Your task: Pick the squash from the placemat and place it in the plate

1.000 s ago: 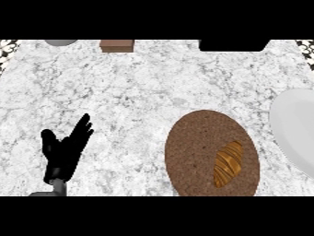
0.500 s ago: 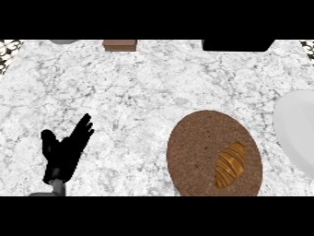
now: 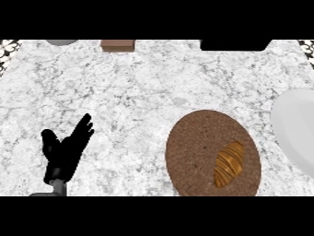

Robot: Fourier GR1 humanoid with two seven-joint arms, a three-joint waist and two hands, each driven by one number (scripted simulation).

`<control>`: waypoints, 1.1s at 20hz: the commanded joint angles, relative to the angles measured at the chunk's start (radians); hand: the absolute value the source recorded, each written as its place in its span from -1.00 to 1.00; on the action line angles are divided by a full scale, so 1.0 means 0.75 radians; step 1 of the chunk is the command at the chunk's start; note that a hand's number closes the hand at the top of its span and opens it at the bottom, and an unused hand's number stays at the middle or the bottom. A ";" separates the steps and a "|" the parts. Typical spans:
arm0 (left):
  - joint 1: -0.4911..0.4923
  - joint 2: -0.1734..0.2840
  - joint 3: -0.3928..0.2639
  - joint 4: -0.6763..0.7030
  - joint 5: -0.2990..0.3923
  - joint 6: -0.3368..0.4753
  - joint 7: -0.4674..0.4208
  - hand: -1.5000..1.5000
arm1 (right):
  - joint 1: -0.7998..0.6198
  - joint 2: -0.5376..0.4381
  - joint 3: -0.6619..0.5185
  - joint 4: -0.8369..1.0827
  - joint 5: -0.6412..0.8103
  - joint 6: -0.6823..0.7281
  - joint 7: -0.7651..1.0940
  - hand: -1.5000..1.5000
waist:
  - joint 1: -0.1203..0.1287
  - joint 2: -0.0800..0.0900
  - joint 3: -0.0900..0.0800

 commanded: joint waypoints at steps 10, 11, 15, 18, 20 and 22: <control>-0.003 0.009 0.047 0.031 0.014 -0.007 -0.013 0.00 | 0.284 0.073 -0.238 -0.125 -0.419 0.519 -0.379 -1.00 | -0.033 -0.013 -0.010; -0.038 -0.042 0.009 0.037 -0.034 0.058 0.011 0.00 | 0.322 0.088 -0.222 -0.188 -0.425 0.518 -0.340 -1.00 | -0.033 -0.013 -0.010; -0.021 0.005 0.063 0.105 0.001 -0.011 -0.065 0.00 | 0.488 0.137 -0.190 -0.321 -0.462 0.659 -0.347 -1.00 | -0.030 -0.011 -0.010; 0.064 -0.033 -0.001 0.029 -0.036 0.013 -0.067 0.00 | 0.704 0.280 -0.141 -0.560 -0.444 0.663 -0.369 -1.00 | -0.034 -0.013 -0.011; 0.023 0.020 0.047 -0.025 0.010 -0.022 0.002 0.00 | 0.750 0.344 -0.081 -0.697 -0.392 0.576 -0.290 -1.00 | -0.026 -0.012 -0.011; -0.022 -0.019 0.019 -0.011 -0.016 0.014 0.022 0.00 | 0.908 0.330 -0.090 -0.811 -0.404 0.667 -0.267 -1.00 | -0.036 -0.012 -0.011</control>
